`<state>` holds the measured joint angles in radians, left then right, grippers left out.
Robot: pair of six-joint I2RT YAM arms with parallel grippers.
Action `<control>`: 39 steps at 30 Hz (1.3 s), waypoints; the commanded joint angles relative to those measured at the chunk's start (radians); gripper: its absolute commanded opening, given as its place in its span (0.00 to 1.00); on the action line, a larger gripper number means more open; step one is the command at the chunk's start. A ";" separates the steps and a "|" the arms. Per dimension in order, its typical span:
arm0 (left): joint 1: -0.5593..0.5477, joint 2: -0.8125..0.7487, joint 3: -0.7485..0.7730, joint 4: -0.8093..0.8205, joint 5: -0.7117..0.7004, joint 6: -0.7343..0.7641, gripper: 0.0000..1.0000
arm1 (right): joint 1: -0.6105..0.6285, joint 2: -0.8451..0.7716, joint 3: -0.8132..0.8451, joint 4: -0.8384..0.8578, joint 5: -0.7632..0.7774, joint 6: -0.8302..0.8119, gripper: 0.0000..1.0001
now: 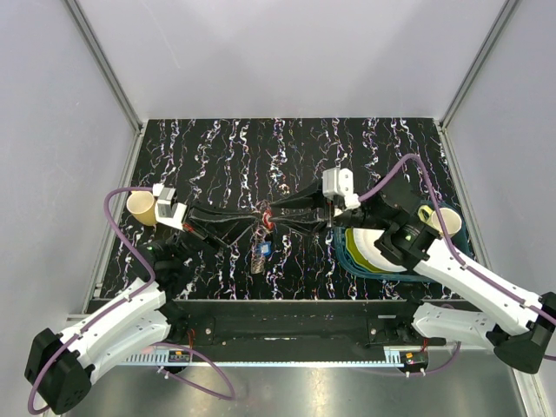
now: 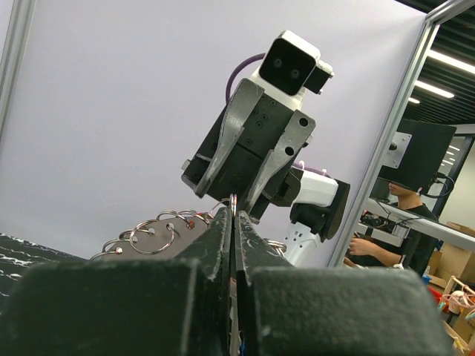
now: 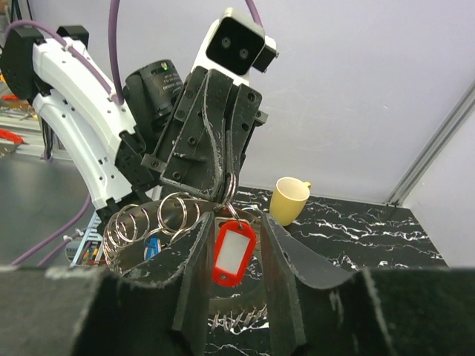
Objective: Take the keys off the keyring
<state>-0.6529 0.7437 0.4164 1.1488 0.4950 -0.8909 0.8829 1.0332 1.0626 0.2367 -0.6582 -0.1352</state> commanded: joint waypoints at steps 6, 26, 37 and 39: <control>0.001 0.000 0.021 0.075 0.002 0.006 0.00 | 0.028 0.025 0.045 -0.013 0.011 -0.064 0.33; 0.006 0.013 0.022 0.063 -0.007 0.012 0.00 | 0.033 0.022 0.011 -0.014 0.015 -0.106 0.00; 0.006 0.011 0.036 0.011 -0.036 0.027 0.00 | 0.064 0.036 0.017 -0.068 0.035 -0.159 0.00; 0.006 0.008 0.035 -0.004 -0.045 0.033 0.00 | 0.068 0.037 0.016 -0.074 0.045 -0.167 0.00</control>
<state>-0.6479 0.7567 0.4164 1.1263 0.4885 -0.8845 0.9207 1.0634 1.0637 0.1761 -0.6296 -0.2684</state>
